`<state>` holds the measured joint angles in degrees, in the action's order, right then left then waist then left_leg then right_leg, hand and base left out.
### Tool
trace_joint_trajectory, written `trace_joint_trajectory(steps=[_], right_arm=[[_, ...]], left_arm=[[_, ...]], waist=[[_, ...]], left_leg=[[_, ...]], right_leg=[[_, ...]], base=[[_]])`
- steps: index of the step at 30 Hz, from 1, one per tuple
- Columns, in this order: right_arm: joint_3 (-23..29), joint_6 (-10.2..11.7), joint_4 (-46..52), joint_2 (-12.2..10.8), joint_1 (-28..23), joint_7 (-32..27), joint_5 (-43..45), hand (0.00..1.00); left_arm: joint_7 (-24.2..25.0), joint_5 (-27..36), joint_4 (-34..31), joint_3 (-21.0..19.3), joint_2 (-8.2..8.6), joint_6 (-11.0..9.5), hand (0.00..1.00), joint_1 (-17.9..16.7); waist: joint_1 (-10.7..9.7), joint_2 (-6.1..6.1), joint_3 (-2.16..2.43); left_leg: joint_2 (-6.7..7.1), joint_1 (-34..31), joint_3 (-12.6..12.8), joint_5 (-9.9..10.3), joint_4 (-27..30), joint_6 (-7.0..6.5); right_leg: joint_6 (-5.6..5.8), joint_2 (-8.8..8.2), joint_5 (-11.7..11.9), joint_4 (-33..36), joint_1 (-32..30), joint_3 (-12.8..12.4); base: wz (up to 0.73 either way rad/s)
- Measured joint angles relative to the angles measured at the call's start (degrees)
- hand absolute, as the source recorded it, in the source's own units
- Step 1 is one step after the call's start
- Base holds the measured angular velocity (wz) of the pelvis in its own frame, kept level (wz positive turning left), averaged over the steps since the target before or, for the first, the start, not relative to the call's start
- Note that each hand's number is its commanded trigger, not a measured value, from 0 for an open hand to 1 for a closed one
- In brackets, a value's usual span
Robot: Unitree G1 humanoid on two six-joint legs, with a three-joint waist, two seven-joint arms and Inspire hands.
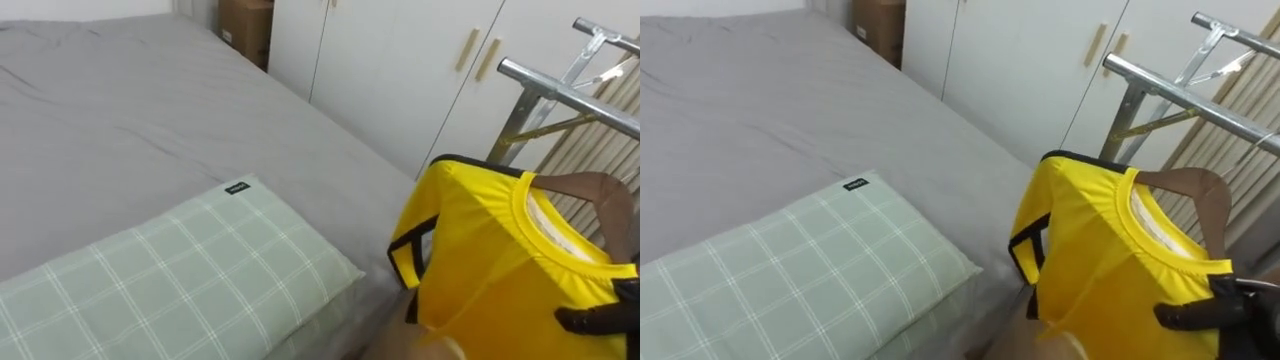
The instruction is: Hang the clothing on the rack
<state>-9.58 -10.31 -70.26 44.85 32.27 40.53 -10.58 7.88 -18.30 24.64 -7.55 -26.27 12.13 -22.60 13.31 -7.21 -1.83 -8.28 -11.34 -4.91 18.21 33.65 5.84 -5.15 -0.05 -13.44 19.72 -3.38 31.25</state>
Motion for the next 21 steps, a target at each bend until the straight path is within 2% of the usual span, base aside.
trace_joint_trajectory(steps=[5,8,21], right_arm=[[0.16,0.34,-1.10,-0.07,-0.44,0.09,-0.07,0.00],[0.12,0.34,-1.03,-0.07,-0.43,-0.38,0.04,0.00],[0.17,0.52,-0.85,-0.06,-0.39,-1.69,1.78,0.00]], left_arm=[[0.24,-0.04,-0.82,0.44,0.05,-0.08,0.00,-0.03],[0.36,-0.04,-1.77,0.38,0.06,-0.08,0.00,-0.06],[0.10,-0.10,-2.29,-0.18,0.36,-0.06,0.00,-0.29]], waist=[[0.41,0.06,-0.01],[0.93,-0.14,0.17],[0.99,-0.70,0.46]], left_leg=[[0.00,0.13,0.17,0.00,-0.01,0.00],[0.05,0.11,0.18,0.00,-0.42,0.00],[0.05,0.18,0.16,0.00,-0.45,0.00]], right_leg=[[-0.03,-0.07,0.01,0.00,-0.07,0.21],[-0.03,-0.11,0.01,0.04,-0.43,0.01],[-0.04,-0.11,0.03,0.14,-0.34,0.01]], base=[[0.03],[-0.01],[0.00]])
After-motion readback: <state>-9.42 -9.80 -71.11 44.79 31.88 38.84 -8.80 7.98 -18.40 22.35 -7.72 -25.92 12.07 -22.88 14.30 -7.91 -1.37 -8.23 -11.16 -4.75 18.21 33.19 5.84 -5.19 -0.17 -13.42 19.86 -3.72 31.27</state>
